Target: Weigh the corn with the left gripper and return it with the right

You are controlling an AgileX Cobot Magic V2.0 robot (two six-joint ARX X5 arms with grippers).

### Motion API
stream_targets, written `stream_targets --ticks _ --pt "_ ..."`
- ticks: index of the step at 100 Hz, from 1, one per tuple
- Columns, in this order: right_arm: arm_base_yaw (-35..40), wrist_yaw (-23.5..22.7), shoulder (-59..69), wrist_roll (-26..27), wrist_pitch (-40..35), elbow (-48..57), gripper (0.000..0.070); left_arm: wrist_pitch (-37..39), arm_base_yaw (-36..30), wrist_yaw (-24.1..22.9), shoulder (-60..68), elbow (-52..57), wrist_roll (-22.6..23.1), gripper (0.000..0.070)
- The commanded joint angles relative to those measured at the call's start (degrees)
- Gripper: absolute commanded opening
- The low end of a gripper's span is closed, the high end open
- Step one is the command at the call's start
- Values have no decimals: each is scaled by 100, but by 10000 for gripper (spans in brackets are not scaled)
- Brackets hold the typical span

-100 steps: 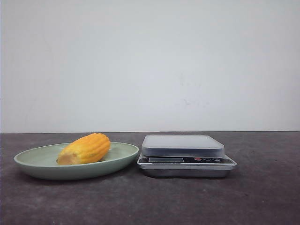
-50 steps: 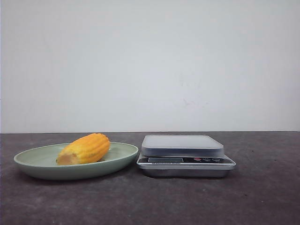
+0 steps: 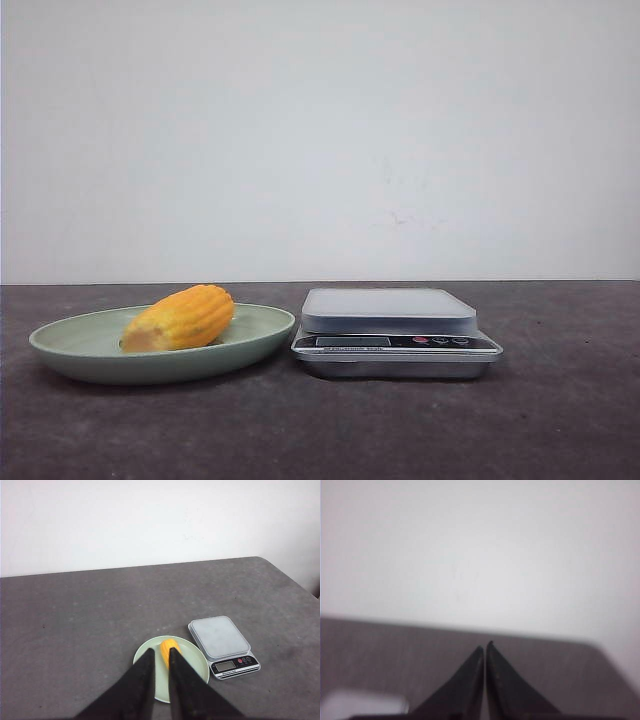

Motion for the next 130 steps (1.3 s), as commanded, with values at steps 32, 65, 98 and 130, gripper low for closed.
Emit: stream_targets --ticks 32,65,98,130 --pt "-907 -599 -1338 704 94 -1969 0 -2 -35 -33 46 120 -7 0" --pt "-986 -975 -1327 776 -350 -2238 0 -2 -35 -31 46 120 -9 0" --pt "-992 -1113 -1327 494 -428 -2238 0 -2 -35 -33 46 120 -7 0" --pt "-1001 -1095 -1327 496 -315 -2238 0 -2 -35 -31 46 120 -9 0"
